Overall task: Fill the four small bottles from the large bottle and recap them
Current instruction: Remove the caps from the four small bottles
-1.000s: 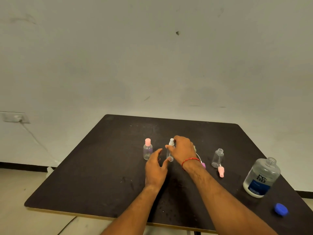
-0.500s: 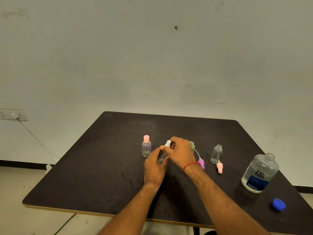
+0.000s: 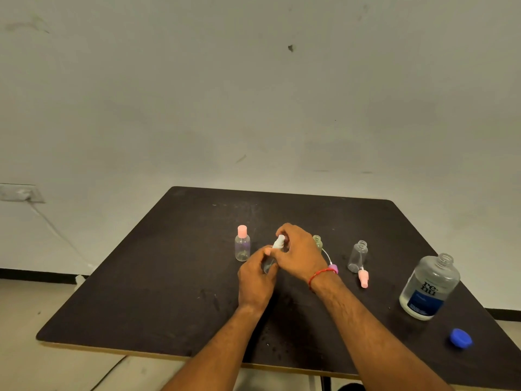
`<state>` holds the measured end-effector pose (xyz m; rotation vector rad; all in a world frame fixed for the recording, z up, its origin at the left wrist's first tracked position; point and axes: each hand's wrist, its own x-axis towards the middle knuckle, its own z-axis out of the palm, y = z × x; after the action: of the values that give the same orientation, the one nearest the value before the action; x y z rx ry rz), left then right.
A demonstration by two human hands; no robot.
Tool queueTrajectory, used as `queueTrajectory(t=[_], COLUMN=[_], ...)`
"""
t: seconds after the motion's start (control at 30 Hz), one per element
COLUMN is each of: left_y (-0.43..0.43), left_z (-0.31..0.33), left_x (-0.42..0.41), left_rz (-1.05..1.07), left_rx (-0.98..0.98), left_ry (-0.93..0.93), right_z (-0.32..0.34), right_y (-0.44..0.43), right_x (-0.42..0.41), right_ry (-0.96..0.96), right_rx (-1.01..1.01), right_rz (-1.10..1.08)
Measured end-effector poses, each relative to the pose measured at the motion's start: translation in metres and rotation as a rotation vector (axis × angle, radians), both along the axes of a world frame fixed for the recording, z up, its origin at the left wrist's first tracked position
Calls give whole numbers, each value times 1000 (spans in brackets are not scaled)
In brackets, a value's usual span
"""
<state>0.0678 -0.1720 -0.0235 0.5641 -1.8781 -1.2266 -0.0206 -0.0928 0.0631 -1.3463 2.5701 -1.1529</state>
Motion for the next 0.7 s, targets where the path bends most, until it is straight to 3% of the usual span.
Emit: queueTrajectory(t=[0.1, 0.33, 0.53, 0.7], left_y=[0, 1, 1, 1], left_z=[0, 1, 2, 2], left_x=[0, 1, 2, 2], left_rz=[14, 3, 4, 1], left_rx=[-29, 16, 31, 35], left_ry=[-6, 18, 6, 3], right_z=[3, 8, 6, 10], right_y=[-2, -1, -4, -3], right_x=[0, 2, 1, 2], right_ry=[58, -38, 36, 40], right_rx=[28, 18, 86, 65], right_rz=[-100, 70, -75, 126])
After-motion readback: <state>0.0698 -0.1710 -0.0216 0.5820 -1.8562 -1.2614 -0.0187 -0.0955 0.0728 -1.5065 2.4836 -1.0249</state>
